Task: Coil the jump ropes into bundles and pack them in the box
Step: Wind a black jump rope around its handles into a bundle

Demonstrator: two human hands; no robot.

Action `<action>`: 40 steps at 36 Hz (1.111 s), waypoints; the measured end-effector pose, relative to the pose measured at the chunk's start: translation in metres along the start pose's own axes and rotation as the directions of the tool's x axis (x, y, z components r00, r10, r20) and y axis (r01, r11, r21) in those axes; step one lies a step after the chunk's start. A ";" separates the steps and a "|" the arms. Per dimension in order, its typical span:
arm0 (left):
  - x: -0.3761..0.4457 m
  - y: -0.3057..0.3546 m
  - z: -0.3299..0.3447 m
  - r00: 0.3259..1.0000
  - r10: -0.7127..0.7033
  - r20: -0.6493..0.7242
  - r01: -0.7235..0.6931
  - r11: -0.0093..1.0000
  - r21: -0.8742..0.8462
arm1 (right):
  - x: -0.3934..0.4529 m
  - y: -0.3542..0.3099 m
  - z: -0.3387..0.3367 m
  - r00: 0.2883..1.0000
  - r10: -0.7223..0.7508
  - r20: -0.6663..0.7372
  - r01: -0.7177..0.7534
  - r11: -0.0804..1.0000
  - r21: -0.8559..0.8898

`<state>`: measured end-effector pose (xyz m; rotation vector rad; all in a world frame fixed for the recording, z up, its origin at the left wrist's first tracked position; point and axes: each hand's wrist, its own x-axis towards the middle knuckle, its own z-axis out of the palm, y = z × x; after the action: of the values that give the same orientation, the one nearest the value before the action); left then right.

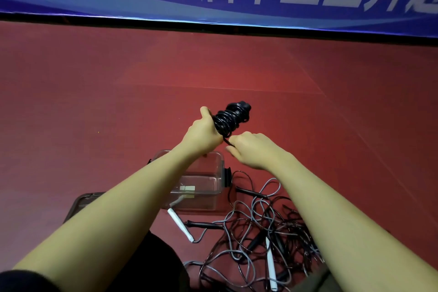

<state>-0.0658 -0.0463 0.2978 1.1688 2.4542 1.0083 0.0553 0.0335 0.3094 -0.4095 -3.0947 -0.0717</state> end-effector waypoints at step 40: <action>-0.003 -0.010 -0.009 0.845 0.533 -0.033 -0.328 0.566 0.756 | 0.003 -0.014 0.009 0.953 0.028 -0.302 0.062 0.956 0.286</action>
<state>-0.0741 -0.0576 0.2969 2.1027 2.9645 0.1941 0.0489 0.0214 0.3000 -0.3236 -2.7445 0.2935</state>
